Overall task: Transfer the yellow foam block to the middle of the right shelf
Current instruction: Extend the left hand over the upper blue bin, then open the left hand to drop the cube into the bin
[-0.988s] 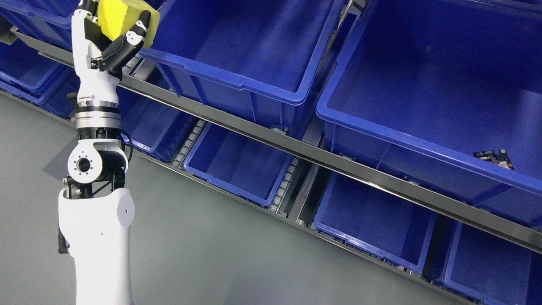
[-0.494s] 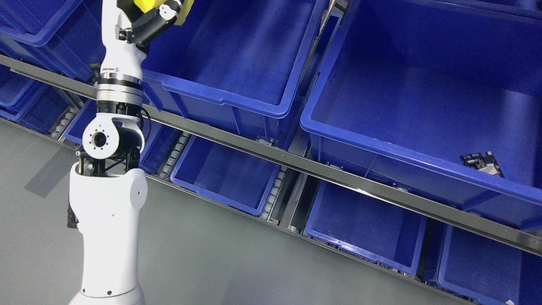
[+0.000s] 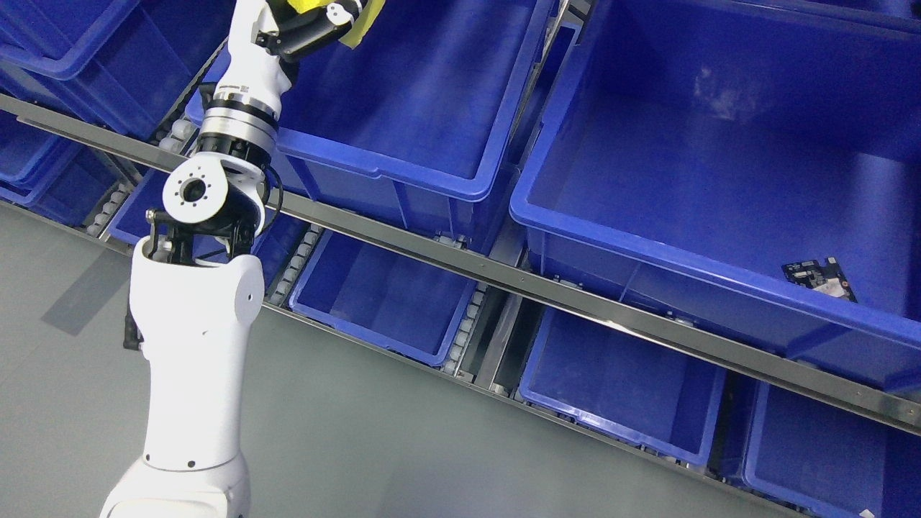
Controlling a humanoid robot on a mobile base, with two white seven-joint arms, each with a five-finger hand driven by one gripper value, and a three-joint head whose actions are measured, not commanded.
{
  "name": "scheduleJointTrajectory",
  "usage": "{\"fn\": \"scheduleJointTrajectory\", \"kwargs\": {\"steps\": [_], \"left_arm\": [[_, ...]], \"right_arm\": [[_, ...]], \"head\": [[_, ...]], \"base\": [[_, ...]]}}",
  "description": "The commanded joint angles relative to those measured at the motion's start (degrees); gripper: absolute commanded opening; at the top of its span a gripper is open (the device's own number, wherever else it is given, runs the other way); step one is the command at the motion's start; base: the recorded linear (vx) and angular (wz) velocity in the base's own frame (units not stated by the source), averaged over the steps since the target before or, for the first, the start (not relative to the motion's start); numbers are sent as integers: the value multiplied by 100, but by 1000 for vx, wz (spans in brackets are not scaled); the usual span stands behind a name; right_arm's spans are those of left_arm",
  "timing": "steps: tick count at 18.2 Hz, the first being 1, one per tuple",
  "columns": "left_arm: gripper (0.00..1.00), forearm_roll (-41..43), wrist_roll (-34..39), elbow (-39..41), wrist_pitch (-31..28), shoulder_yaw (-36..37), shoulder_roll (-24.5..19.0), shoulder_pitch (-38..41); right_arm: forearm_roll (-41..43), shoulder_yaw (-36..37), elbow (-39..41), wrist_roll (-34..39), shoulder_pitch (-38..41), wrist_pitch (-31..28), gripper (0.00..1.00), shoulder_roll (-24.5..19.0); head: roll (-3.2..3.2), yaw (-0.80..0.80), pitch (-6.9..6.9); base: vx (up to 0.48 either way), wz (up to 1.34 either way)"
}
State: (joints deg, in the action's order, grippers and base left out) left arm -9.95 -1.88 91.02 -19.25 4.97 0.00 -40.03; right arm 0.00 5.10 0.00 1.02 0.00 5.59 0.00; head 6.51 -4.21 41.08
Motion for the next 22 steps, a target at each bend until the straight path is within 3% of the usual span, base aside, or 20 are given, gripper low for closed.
{"fn": "scheduleJointTrajectory", "kwargs": {"steps": [1, 5, 11, 21, 22], "left_arm": [[51, 2, 4, -988, -526, 241, -100, -513], [51, -120, -5, -1867, -536, 259, -100, -812], [52, -385, 3, -2571, -571, 391, -100, -936], [99, -385, 4, -2677, -834, 566, -100, -1270], [100, -385, 4, -2677, -869, 584, -100, -1287]], "right_arm": [[0, 0, 100, 4, -9, -5, 100, 100], [0, 0, 100, 4, -9, -5, 100, 100], [0, 0, 100, 4, -9, -5, 100, 100], [0, 0, 100, 4, -9, -5, 100, 100], [0, 0, 100, 4, -18, -5, 100, 100]], "head": [[0, 0, 0], [0, 0, 0], [0, 0, 0], [0, 0, 0], [0, 0, 0]], "base": [[0, 0], [0, 0], [0, 0], [0, 0], [0, 0]]}}
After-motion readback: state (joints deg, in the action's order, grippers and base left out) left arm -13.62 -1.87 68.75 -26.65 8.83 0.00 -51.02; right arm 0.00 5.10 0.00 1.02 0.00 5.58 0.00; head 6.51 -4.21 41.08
